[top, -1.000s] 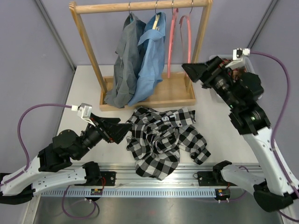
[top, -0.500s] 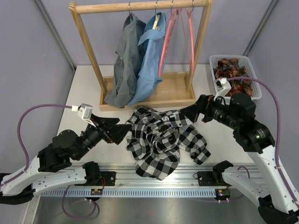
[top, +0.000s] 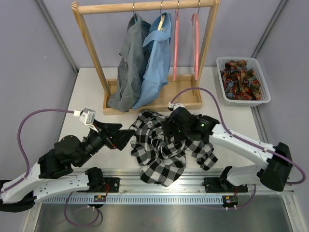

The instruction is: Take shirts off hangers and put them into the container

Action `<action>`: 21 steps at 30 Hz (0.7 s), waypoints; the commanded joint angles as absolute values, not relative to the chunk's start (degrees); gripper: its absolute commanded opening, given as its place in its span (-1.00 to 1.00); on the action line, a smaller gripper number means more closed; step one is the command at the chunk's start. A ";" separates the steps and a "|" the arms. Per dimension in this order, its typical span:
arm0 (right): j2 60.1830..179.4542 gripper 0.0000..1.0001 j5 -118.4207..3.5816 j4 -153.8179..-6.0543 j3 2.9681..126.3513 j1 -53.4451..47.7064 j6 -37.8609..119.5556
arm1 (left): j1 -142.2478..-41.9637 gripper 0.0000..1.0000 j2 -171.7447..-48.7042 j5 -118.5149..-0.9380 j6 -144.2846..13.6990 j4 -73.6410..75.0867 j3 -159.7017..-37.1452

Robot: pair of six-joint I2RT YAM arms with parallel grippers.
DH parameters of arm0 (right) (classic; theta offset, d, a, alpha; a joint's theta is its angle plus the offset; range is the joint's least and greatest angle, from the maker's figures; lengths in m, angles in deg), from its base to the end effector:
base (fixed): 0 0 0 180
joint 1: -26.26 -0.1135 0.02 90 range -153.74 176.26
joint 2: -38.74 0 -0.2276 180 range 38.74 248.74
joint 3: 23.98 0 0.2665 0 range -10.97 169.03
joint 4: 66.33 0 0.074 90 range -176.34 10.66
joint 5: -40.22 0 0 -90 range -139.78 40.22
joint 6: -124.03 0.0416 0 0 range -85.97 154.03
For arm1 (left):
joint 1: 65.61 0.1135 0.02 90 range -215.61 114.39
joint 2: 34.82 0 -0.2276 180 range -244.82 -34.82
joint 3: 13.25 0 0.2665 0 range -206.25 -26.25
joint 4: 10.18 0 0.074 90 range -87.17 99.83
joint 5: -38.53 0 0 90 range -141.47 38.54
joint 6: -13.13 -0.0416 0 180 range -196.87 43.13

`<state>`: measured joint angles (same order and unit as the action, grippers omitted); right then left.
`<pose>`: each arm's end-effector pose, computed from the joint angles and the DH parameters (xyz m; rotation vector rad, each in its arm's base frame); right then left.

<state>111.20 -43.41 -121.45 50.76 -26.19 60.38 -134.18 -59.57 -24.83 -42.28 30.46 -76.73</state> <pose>0.1788 0.2250 0.2492 -0.5269 2.4837 0.4325 0.0657 -0.1164 0.3718 0.1212 1.6941 -1.0110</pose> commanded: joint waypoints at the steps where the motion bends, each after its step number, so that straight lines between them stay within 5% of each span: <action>1: 118.17 0.99 -28.71 -120.05 53.80 -27.44 64.52 | -134.42 0.98 -58.55 -23.16 -41.63 29.46 -76.53; 12: 131.99 0.99 -27.34 -110.03 59.07 -27.44 67.34 | -134.42 0.98 -56.26 -23.34 -40.84 29.63 -74.95; 21: 124.17 0.99 -30.72 -104.92 56.79 -30.78 69.19 | -134.42 0.97 -55.56 -22.81 -40.75 30.25 -74.60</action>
<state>128.54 -30.97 -109.36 56.20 -30.17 66.96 -134.18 -56.21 -24.53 -41.17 31.21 -75.33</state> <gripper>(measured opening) 0.993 0.987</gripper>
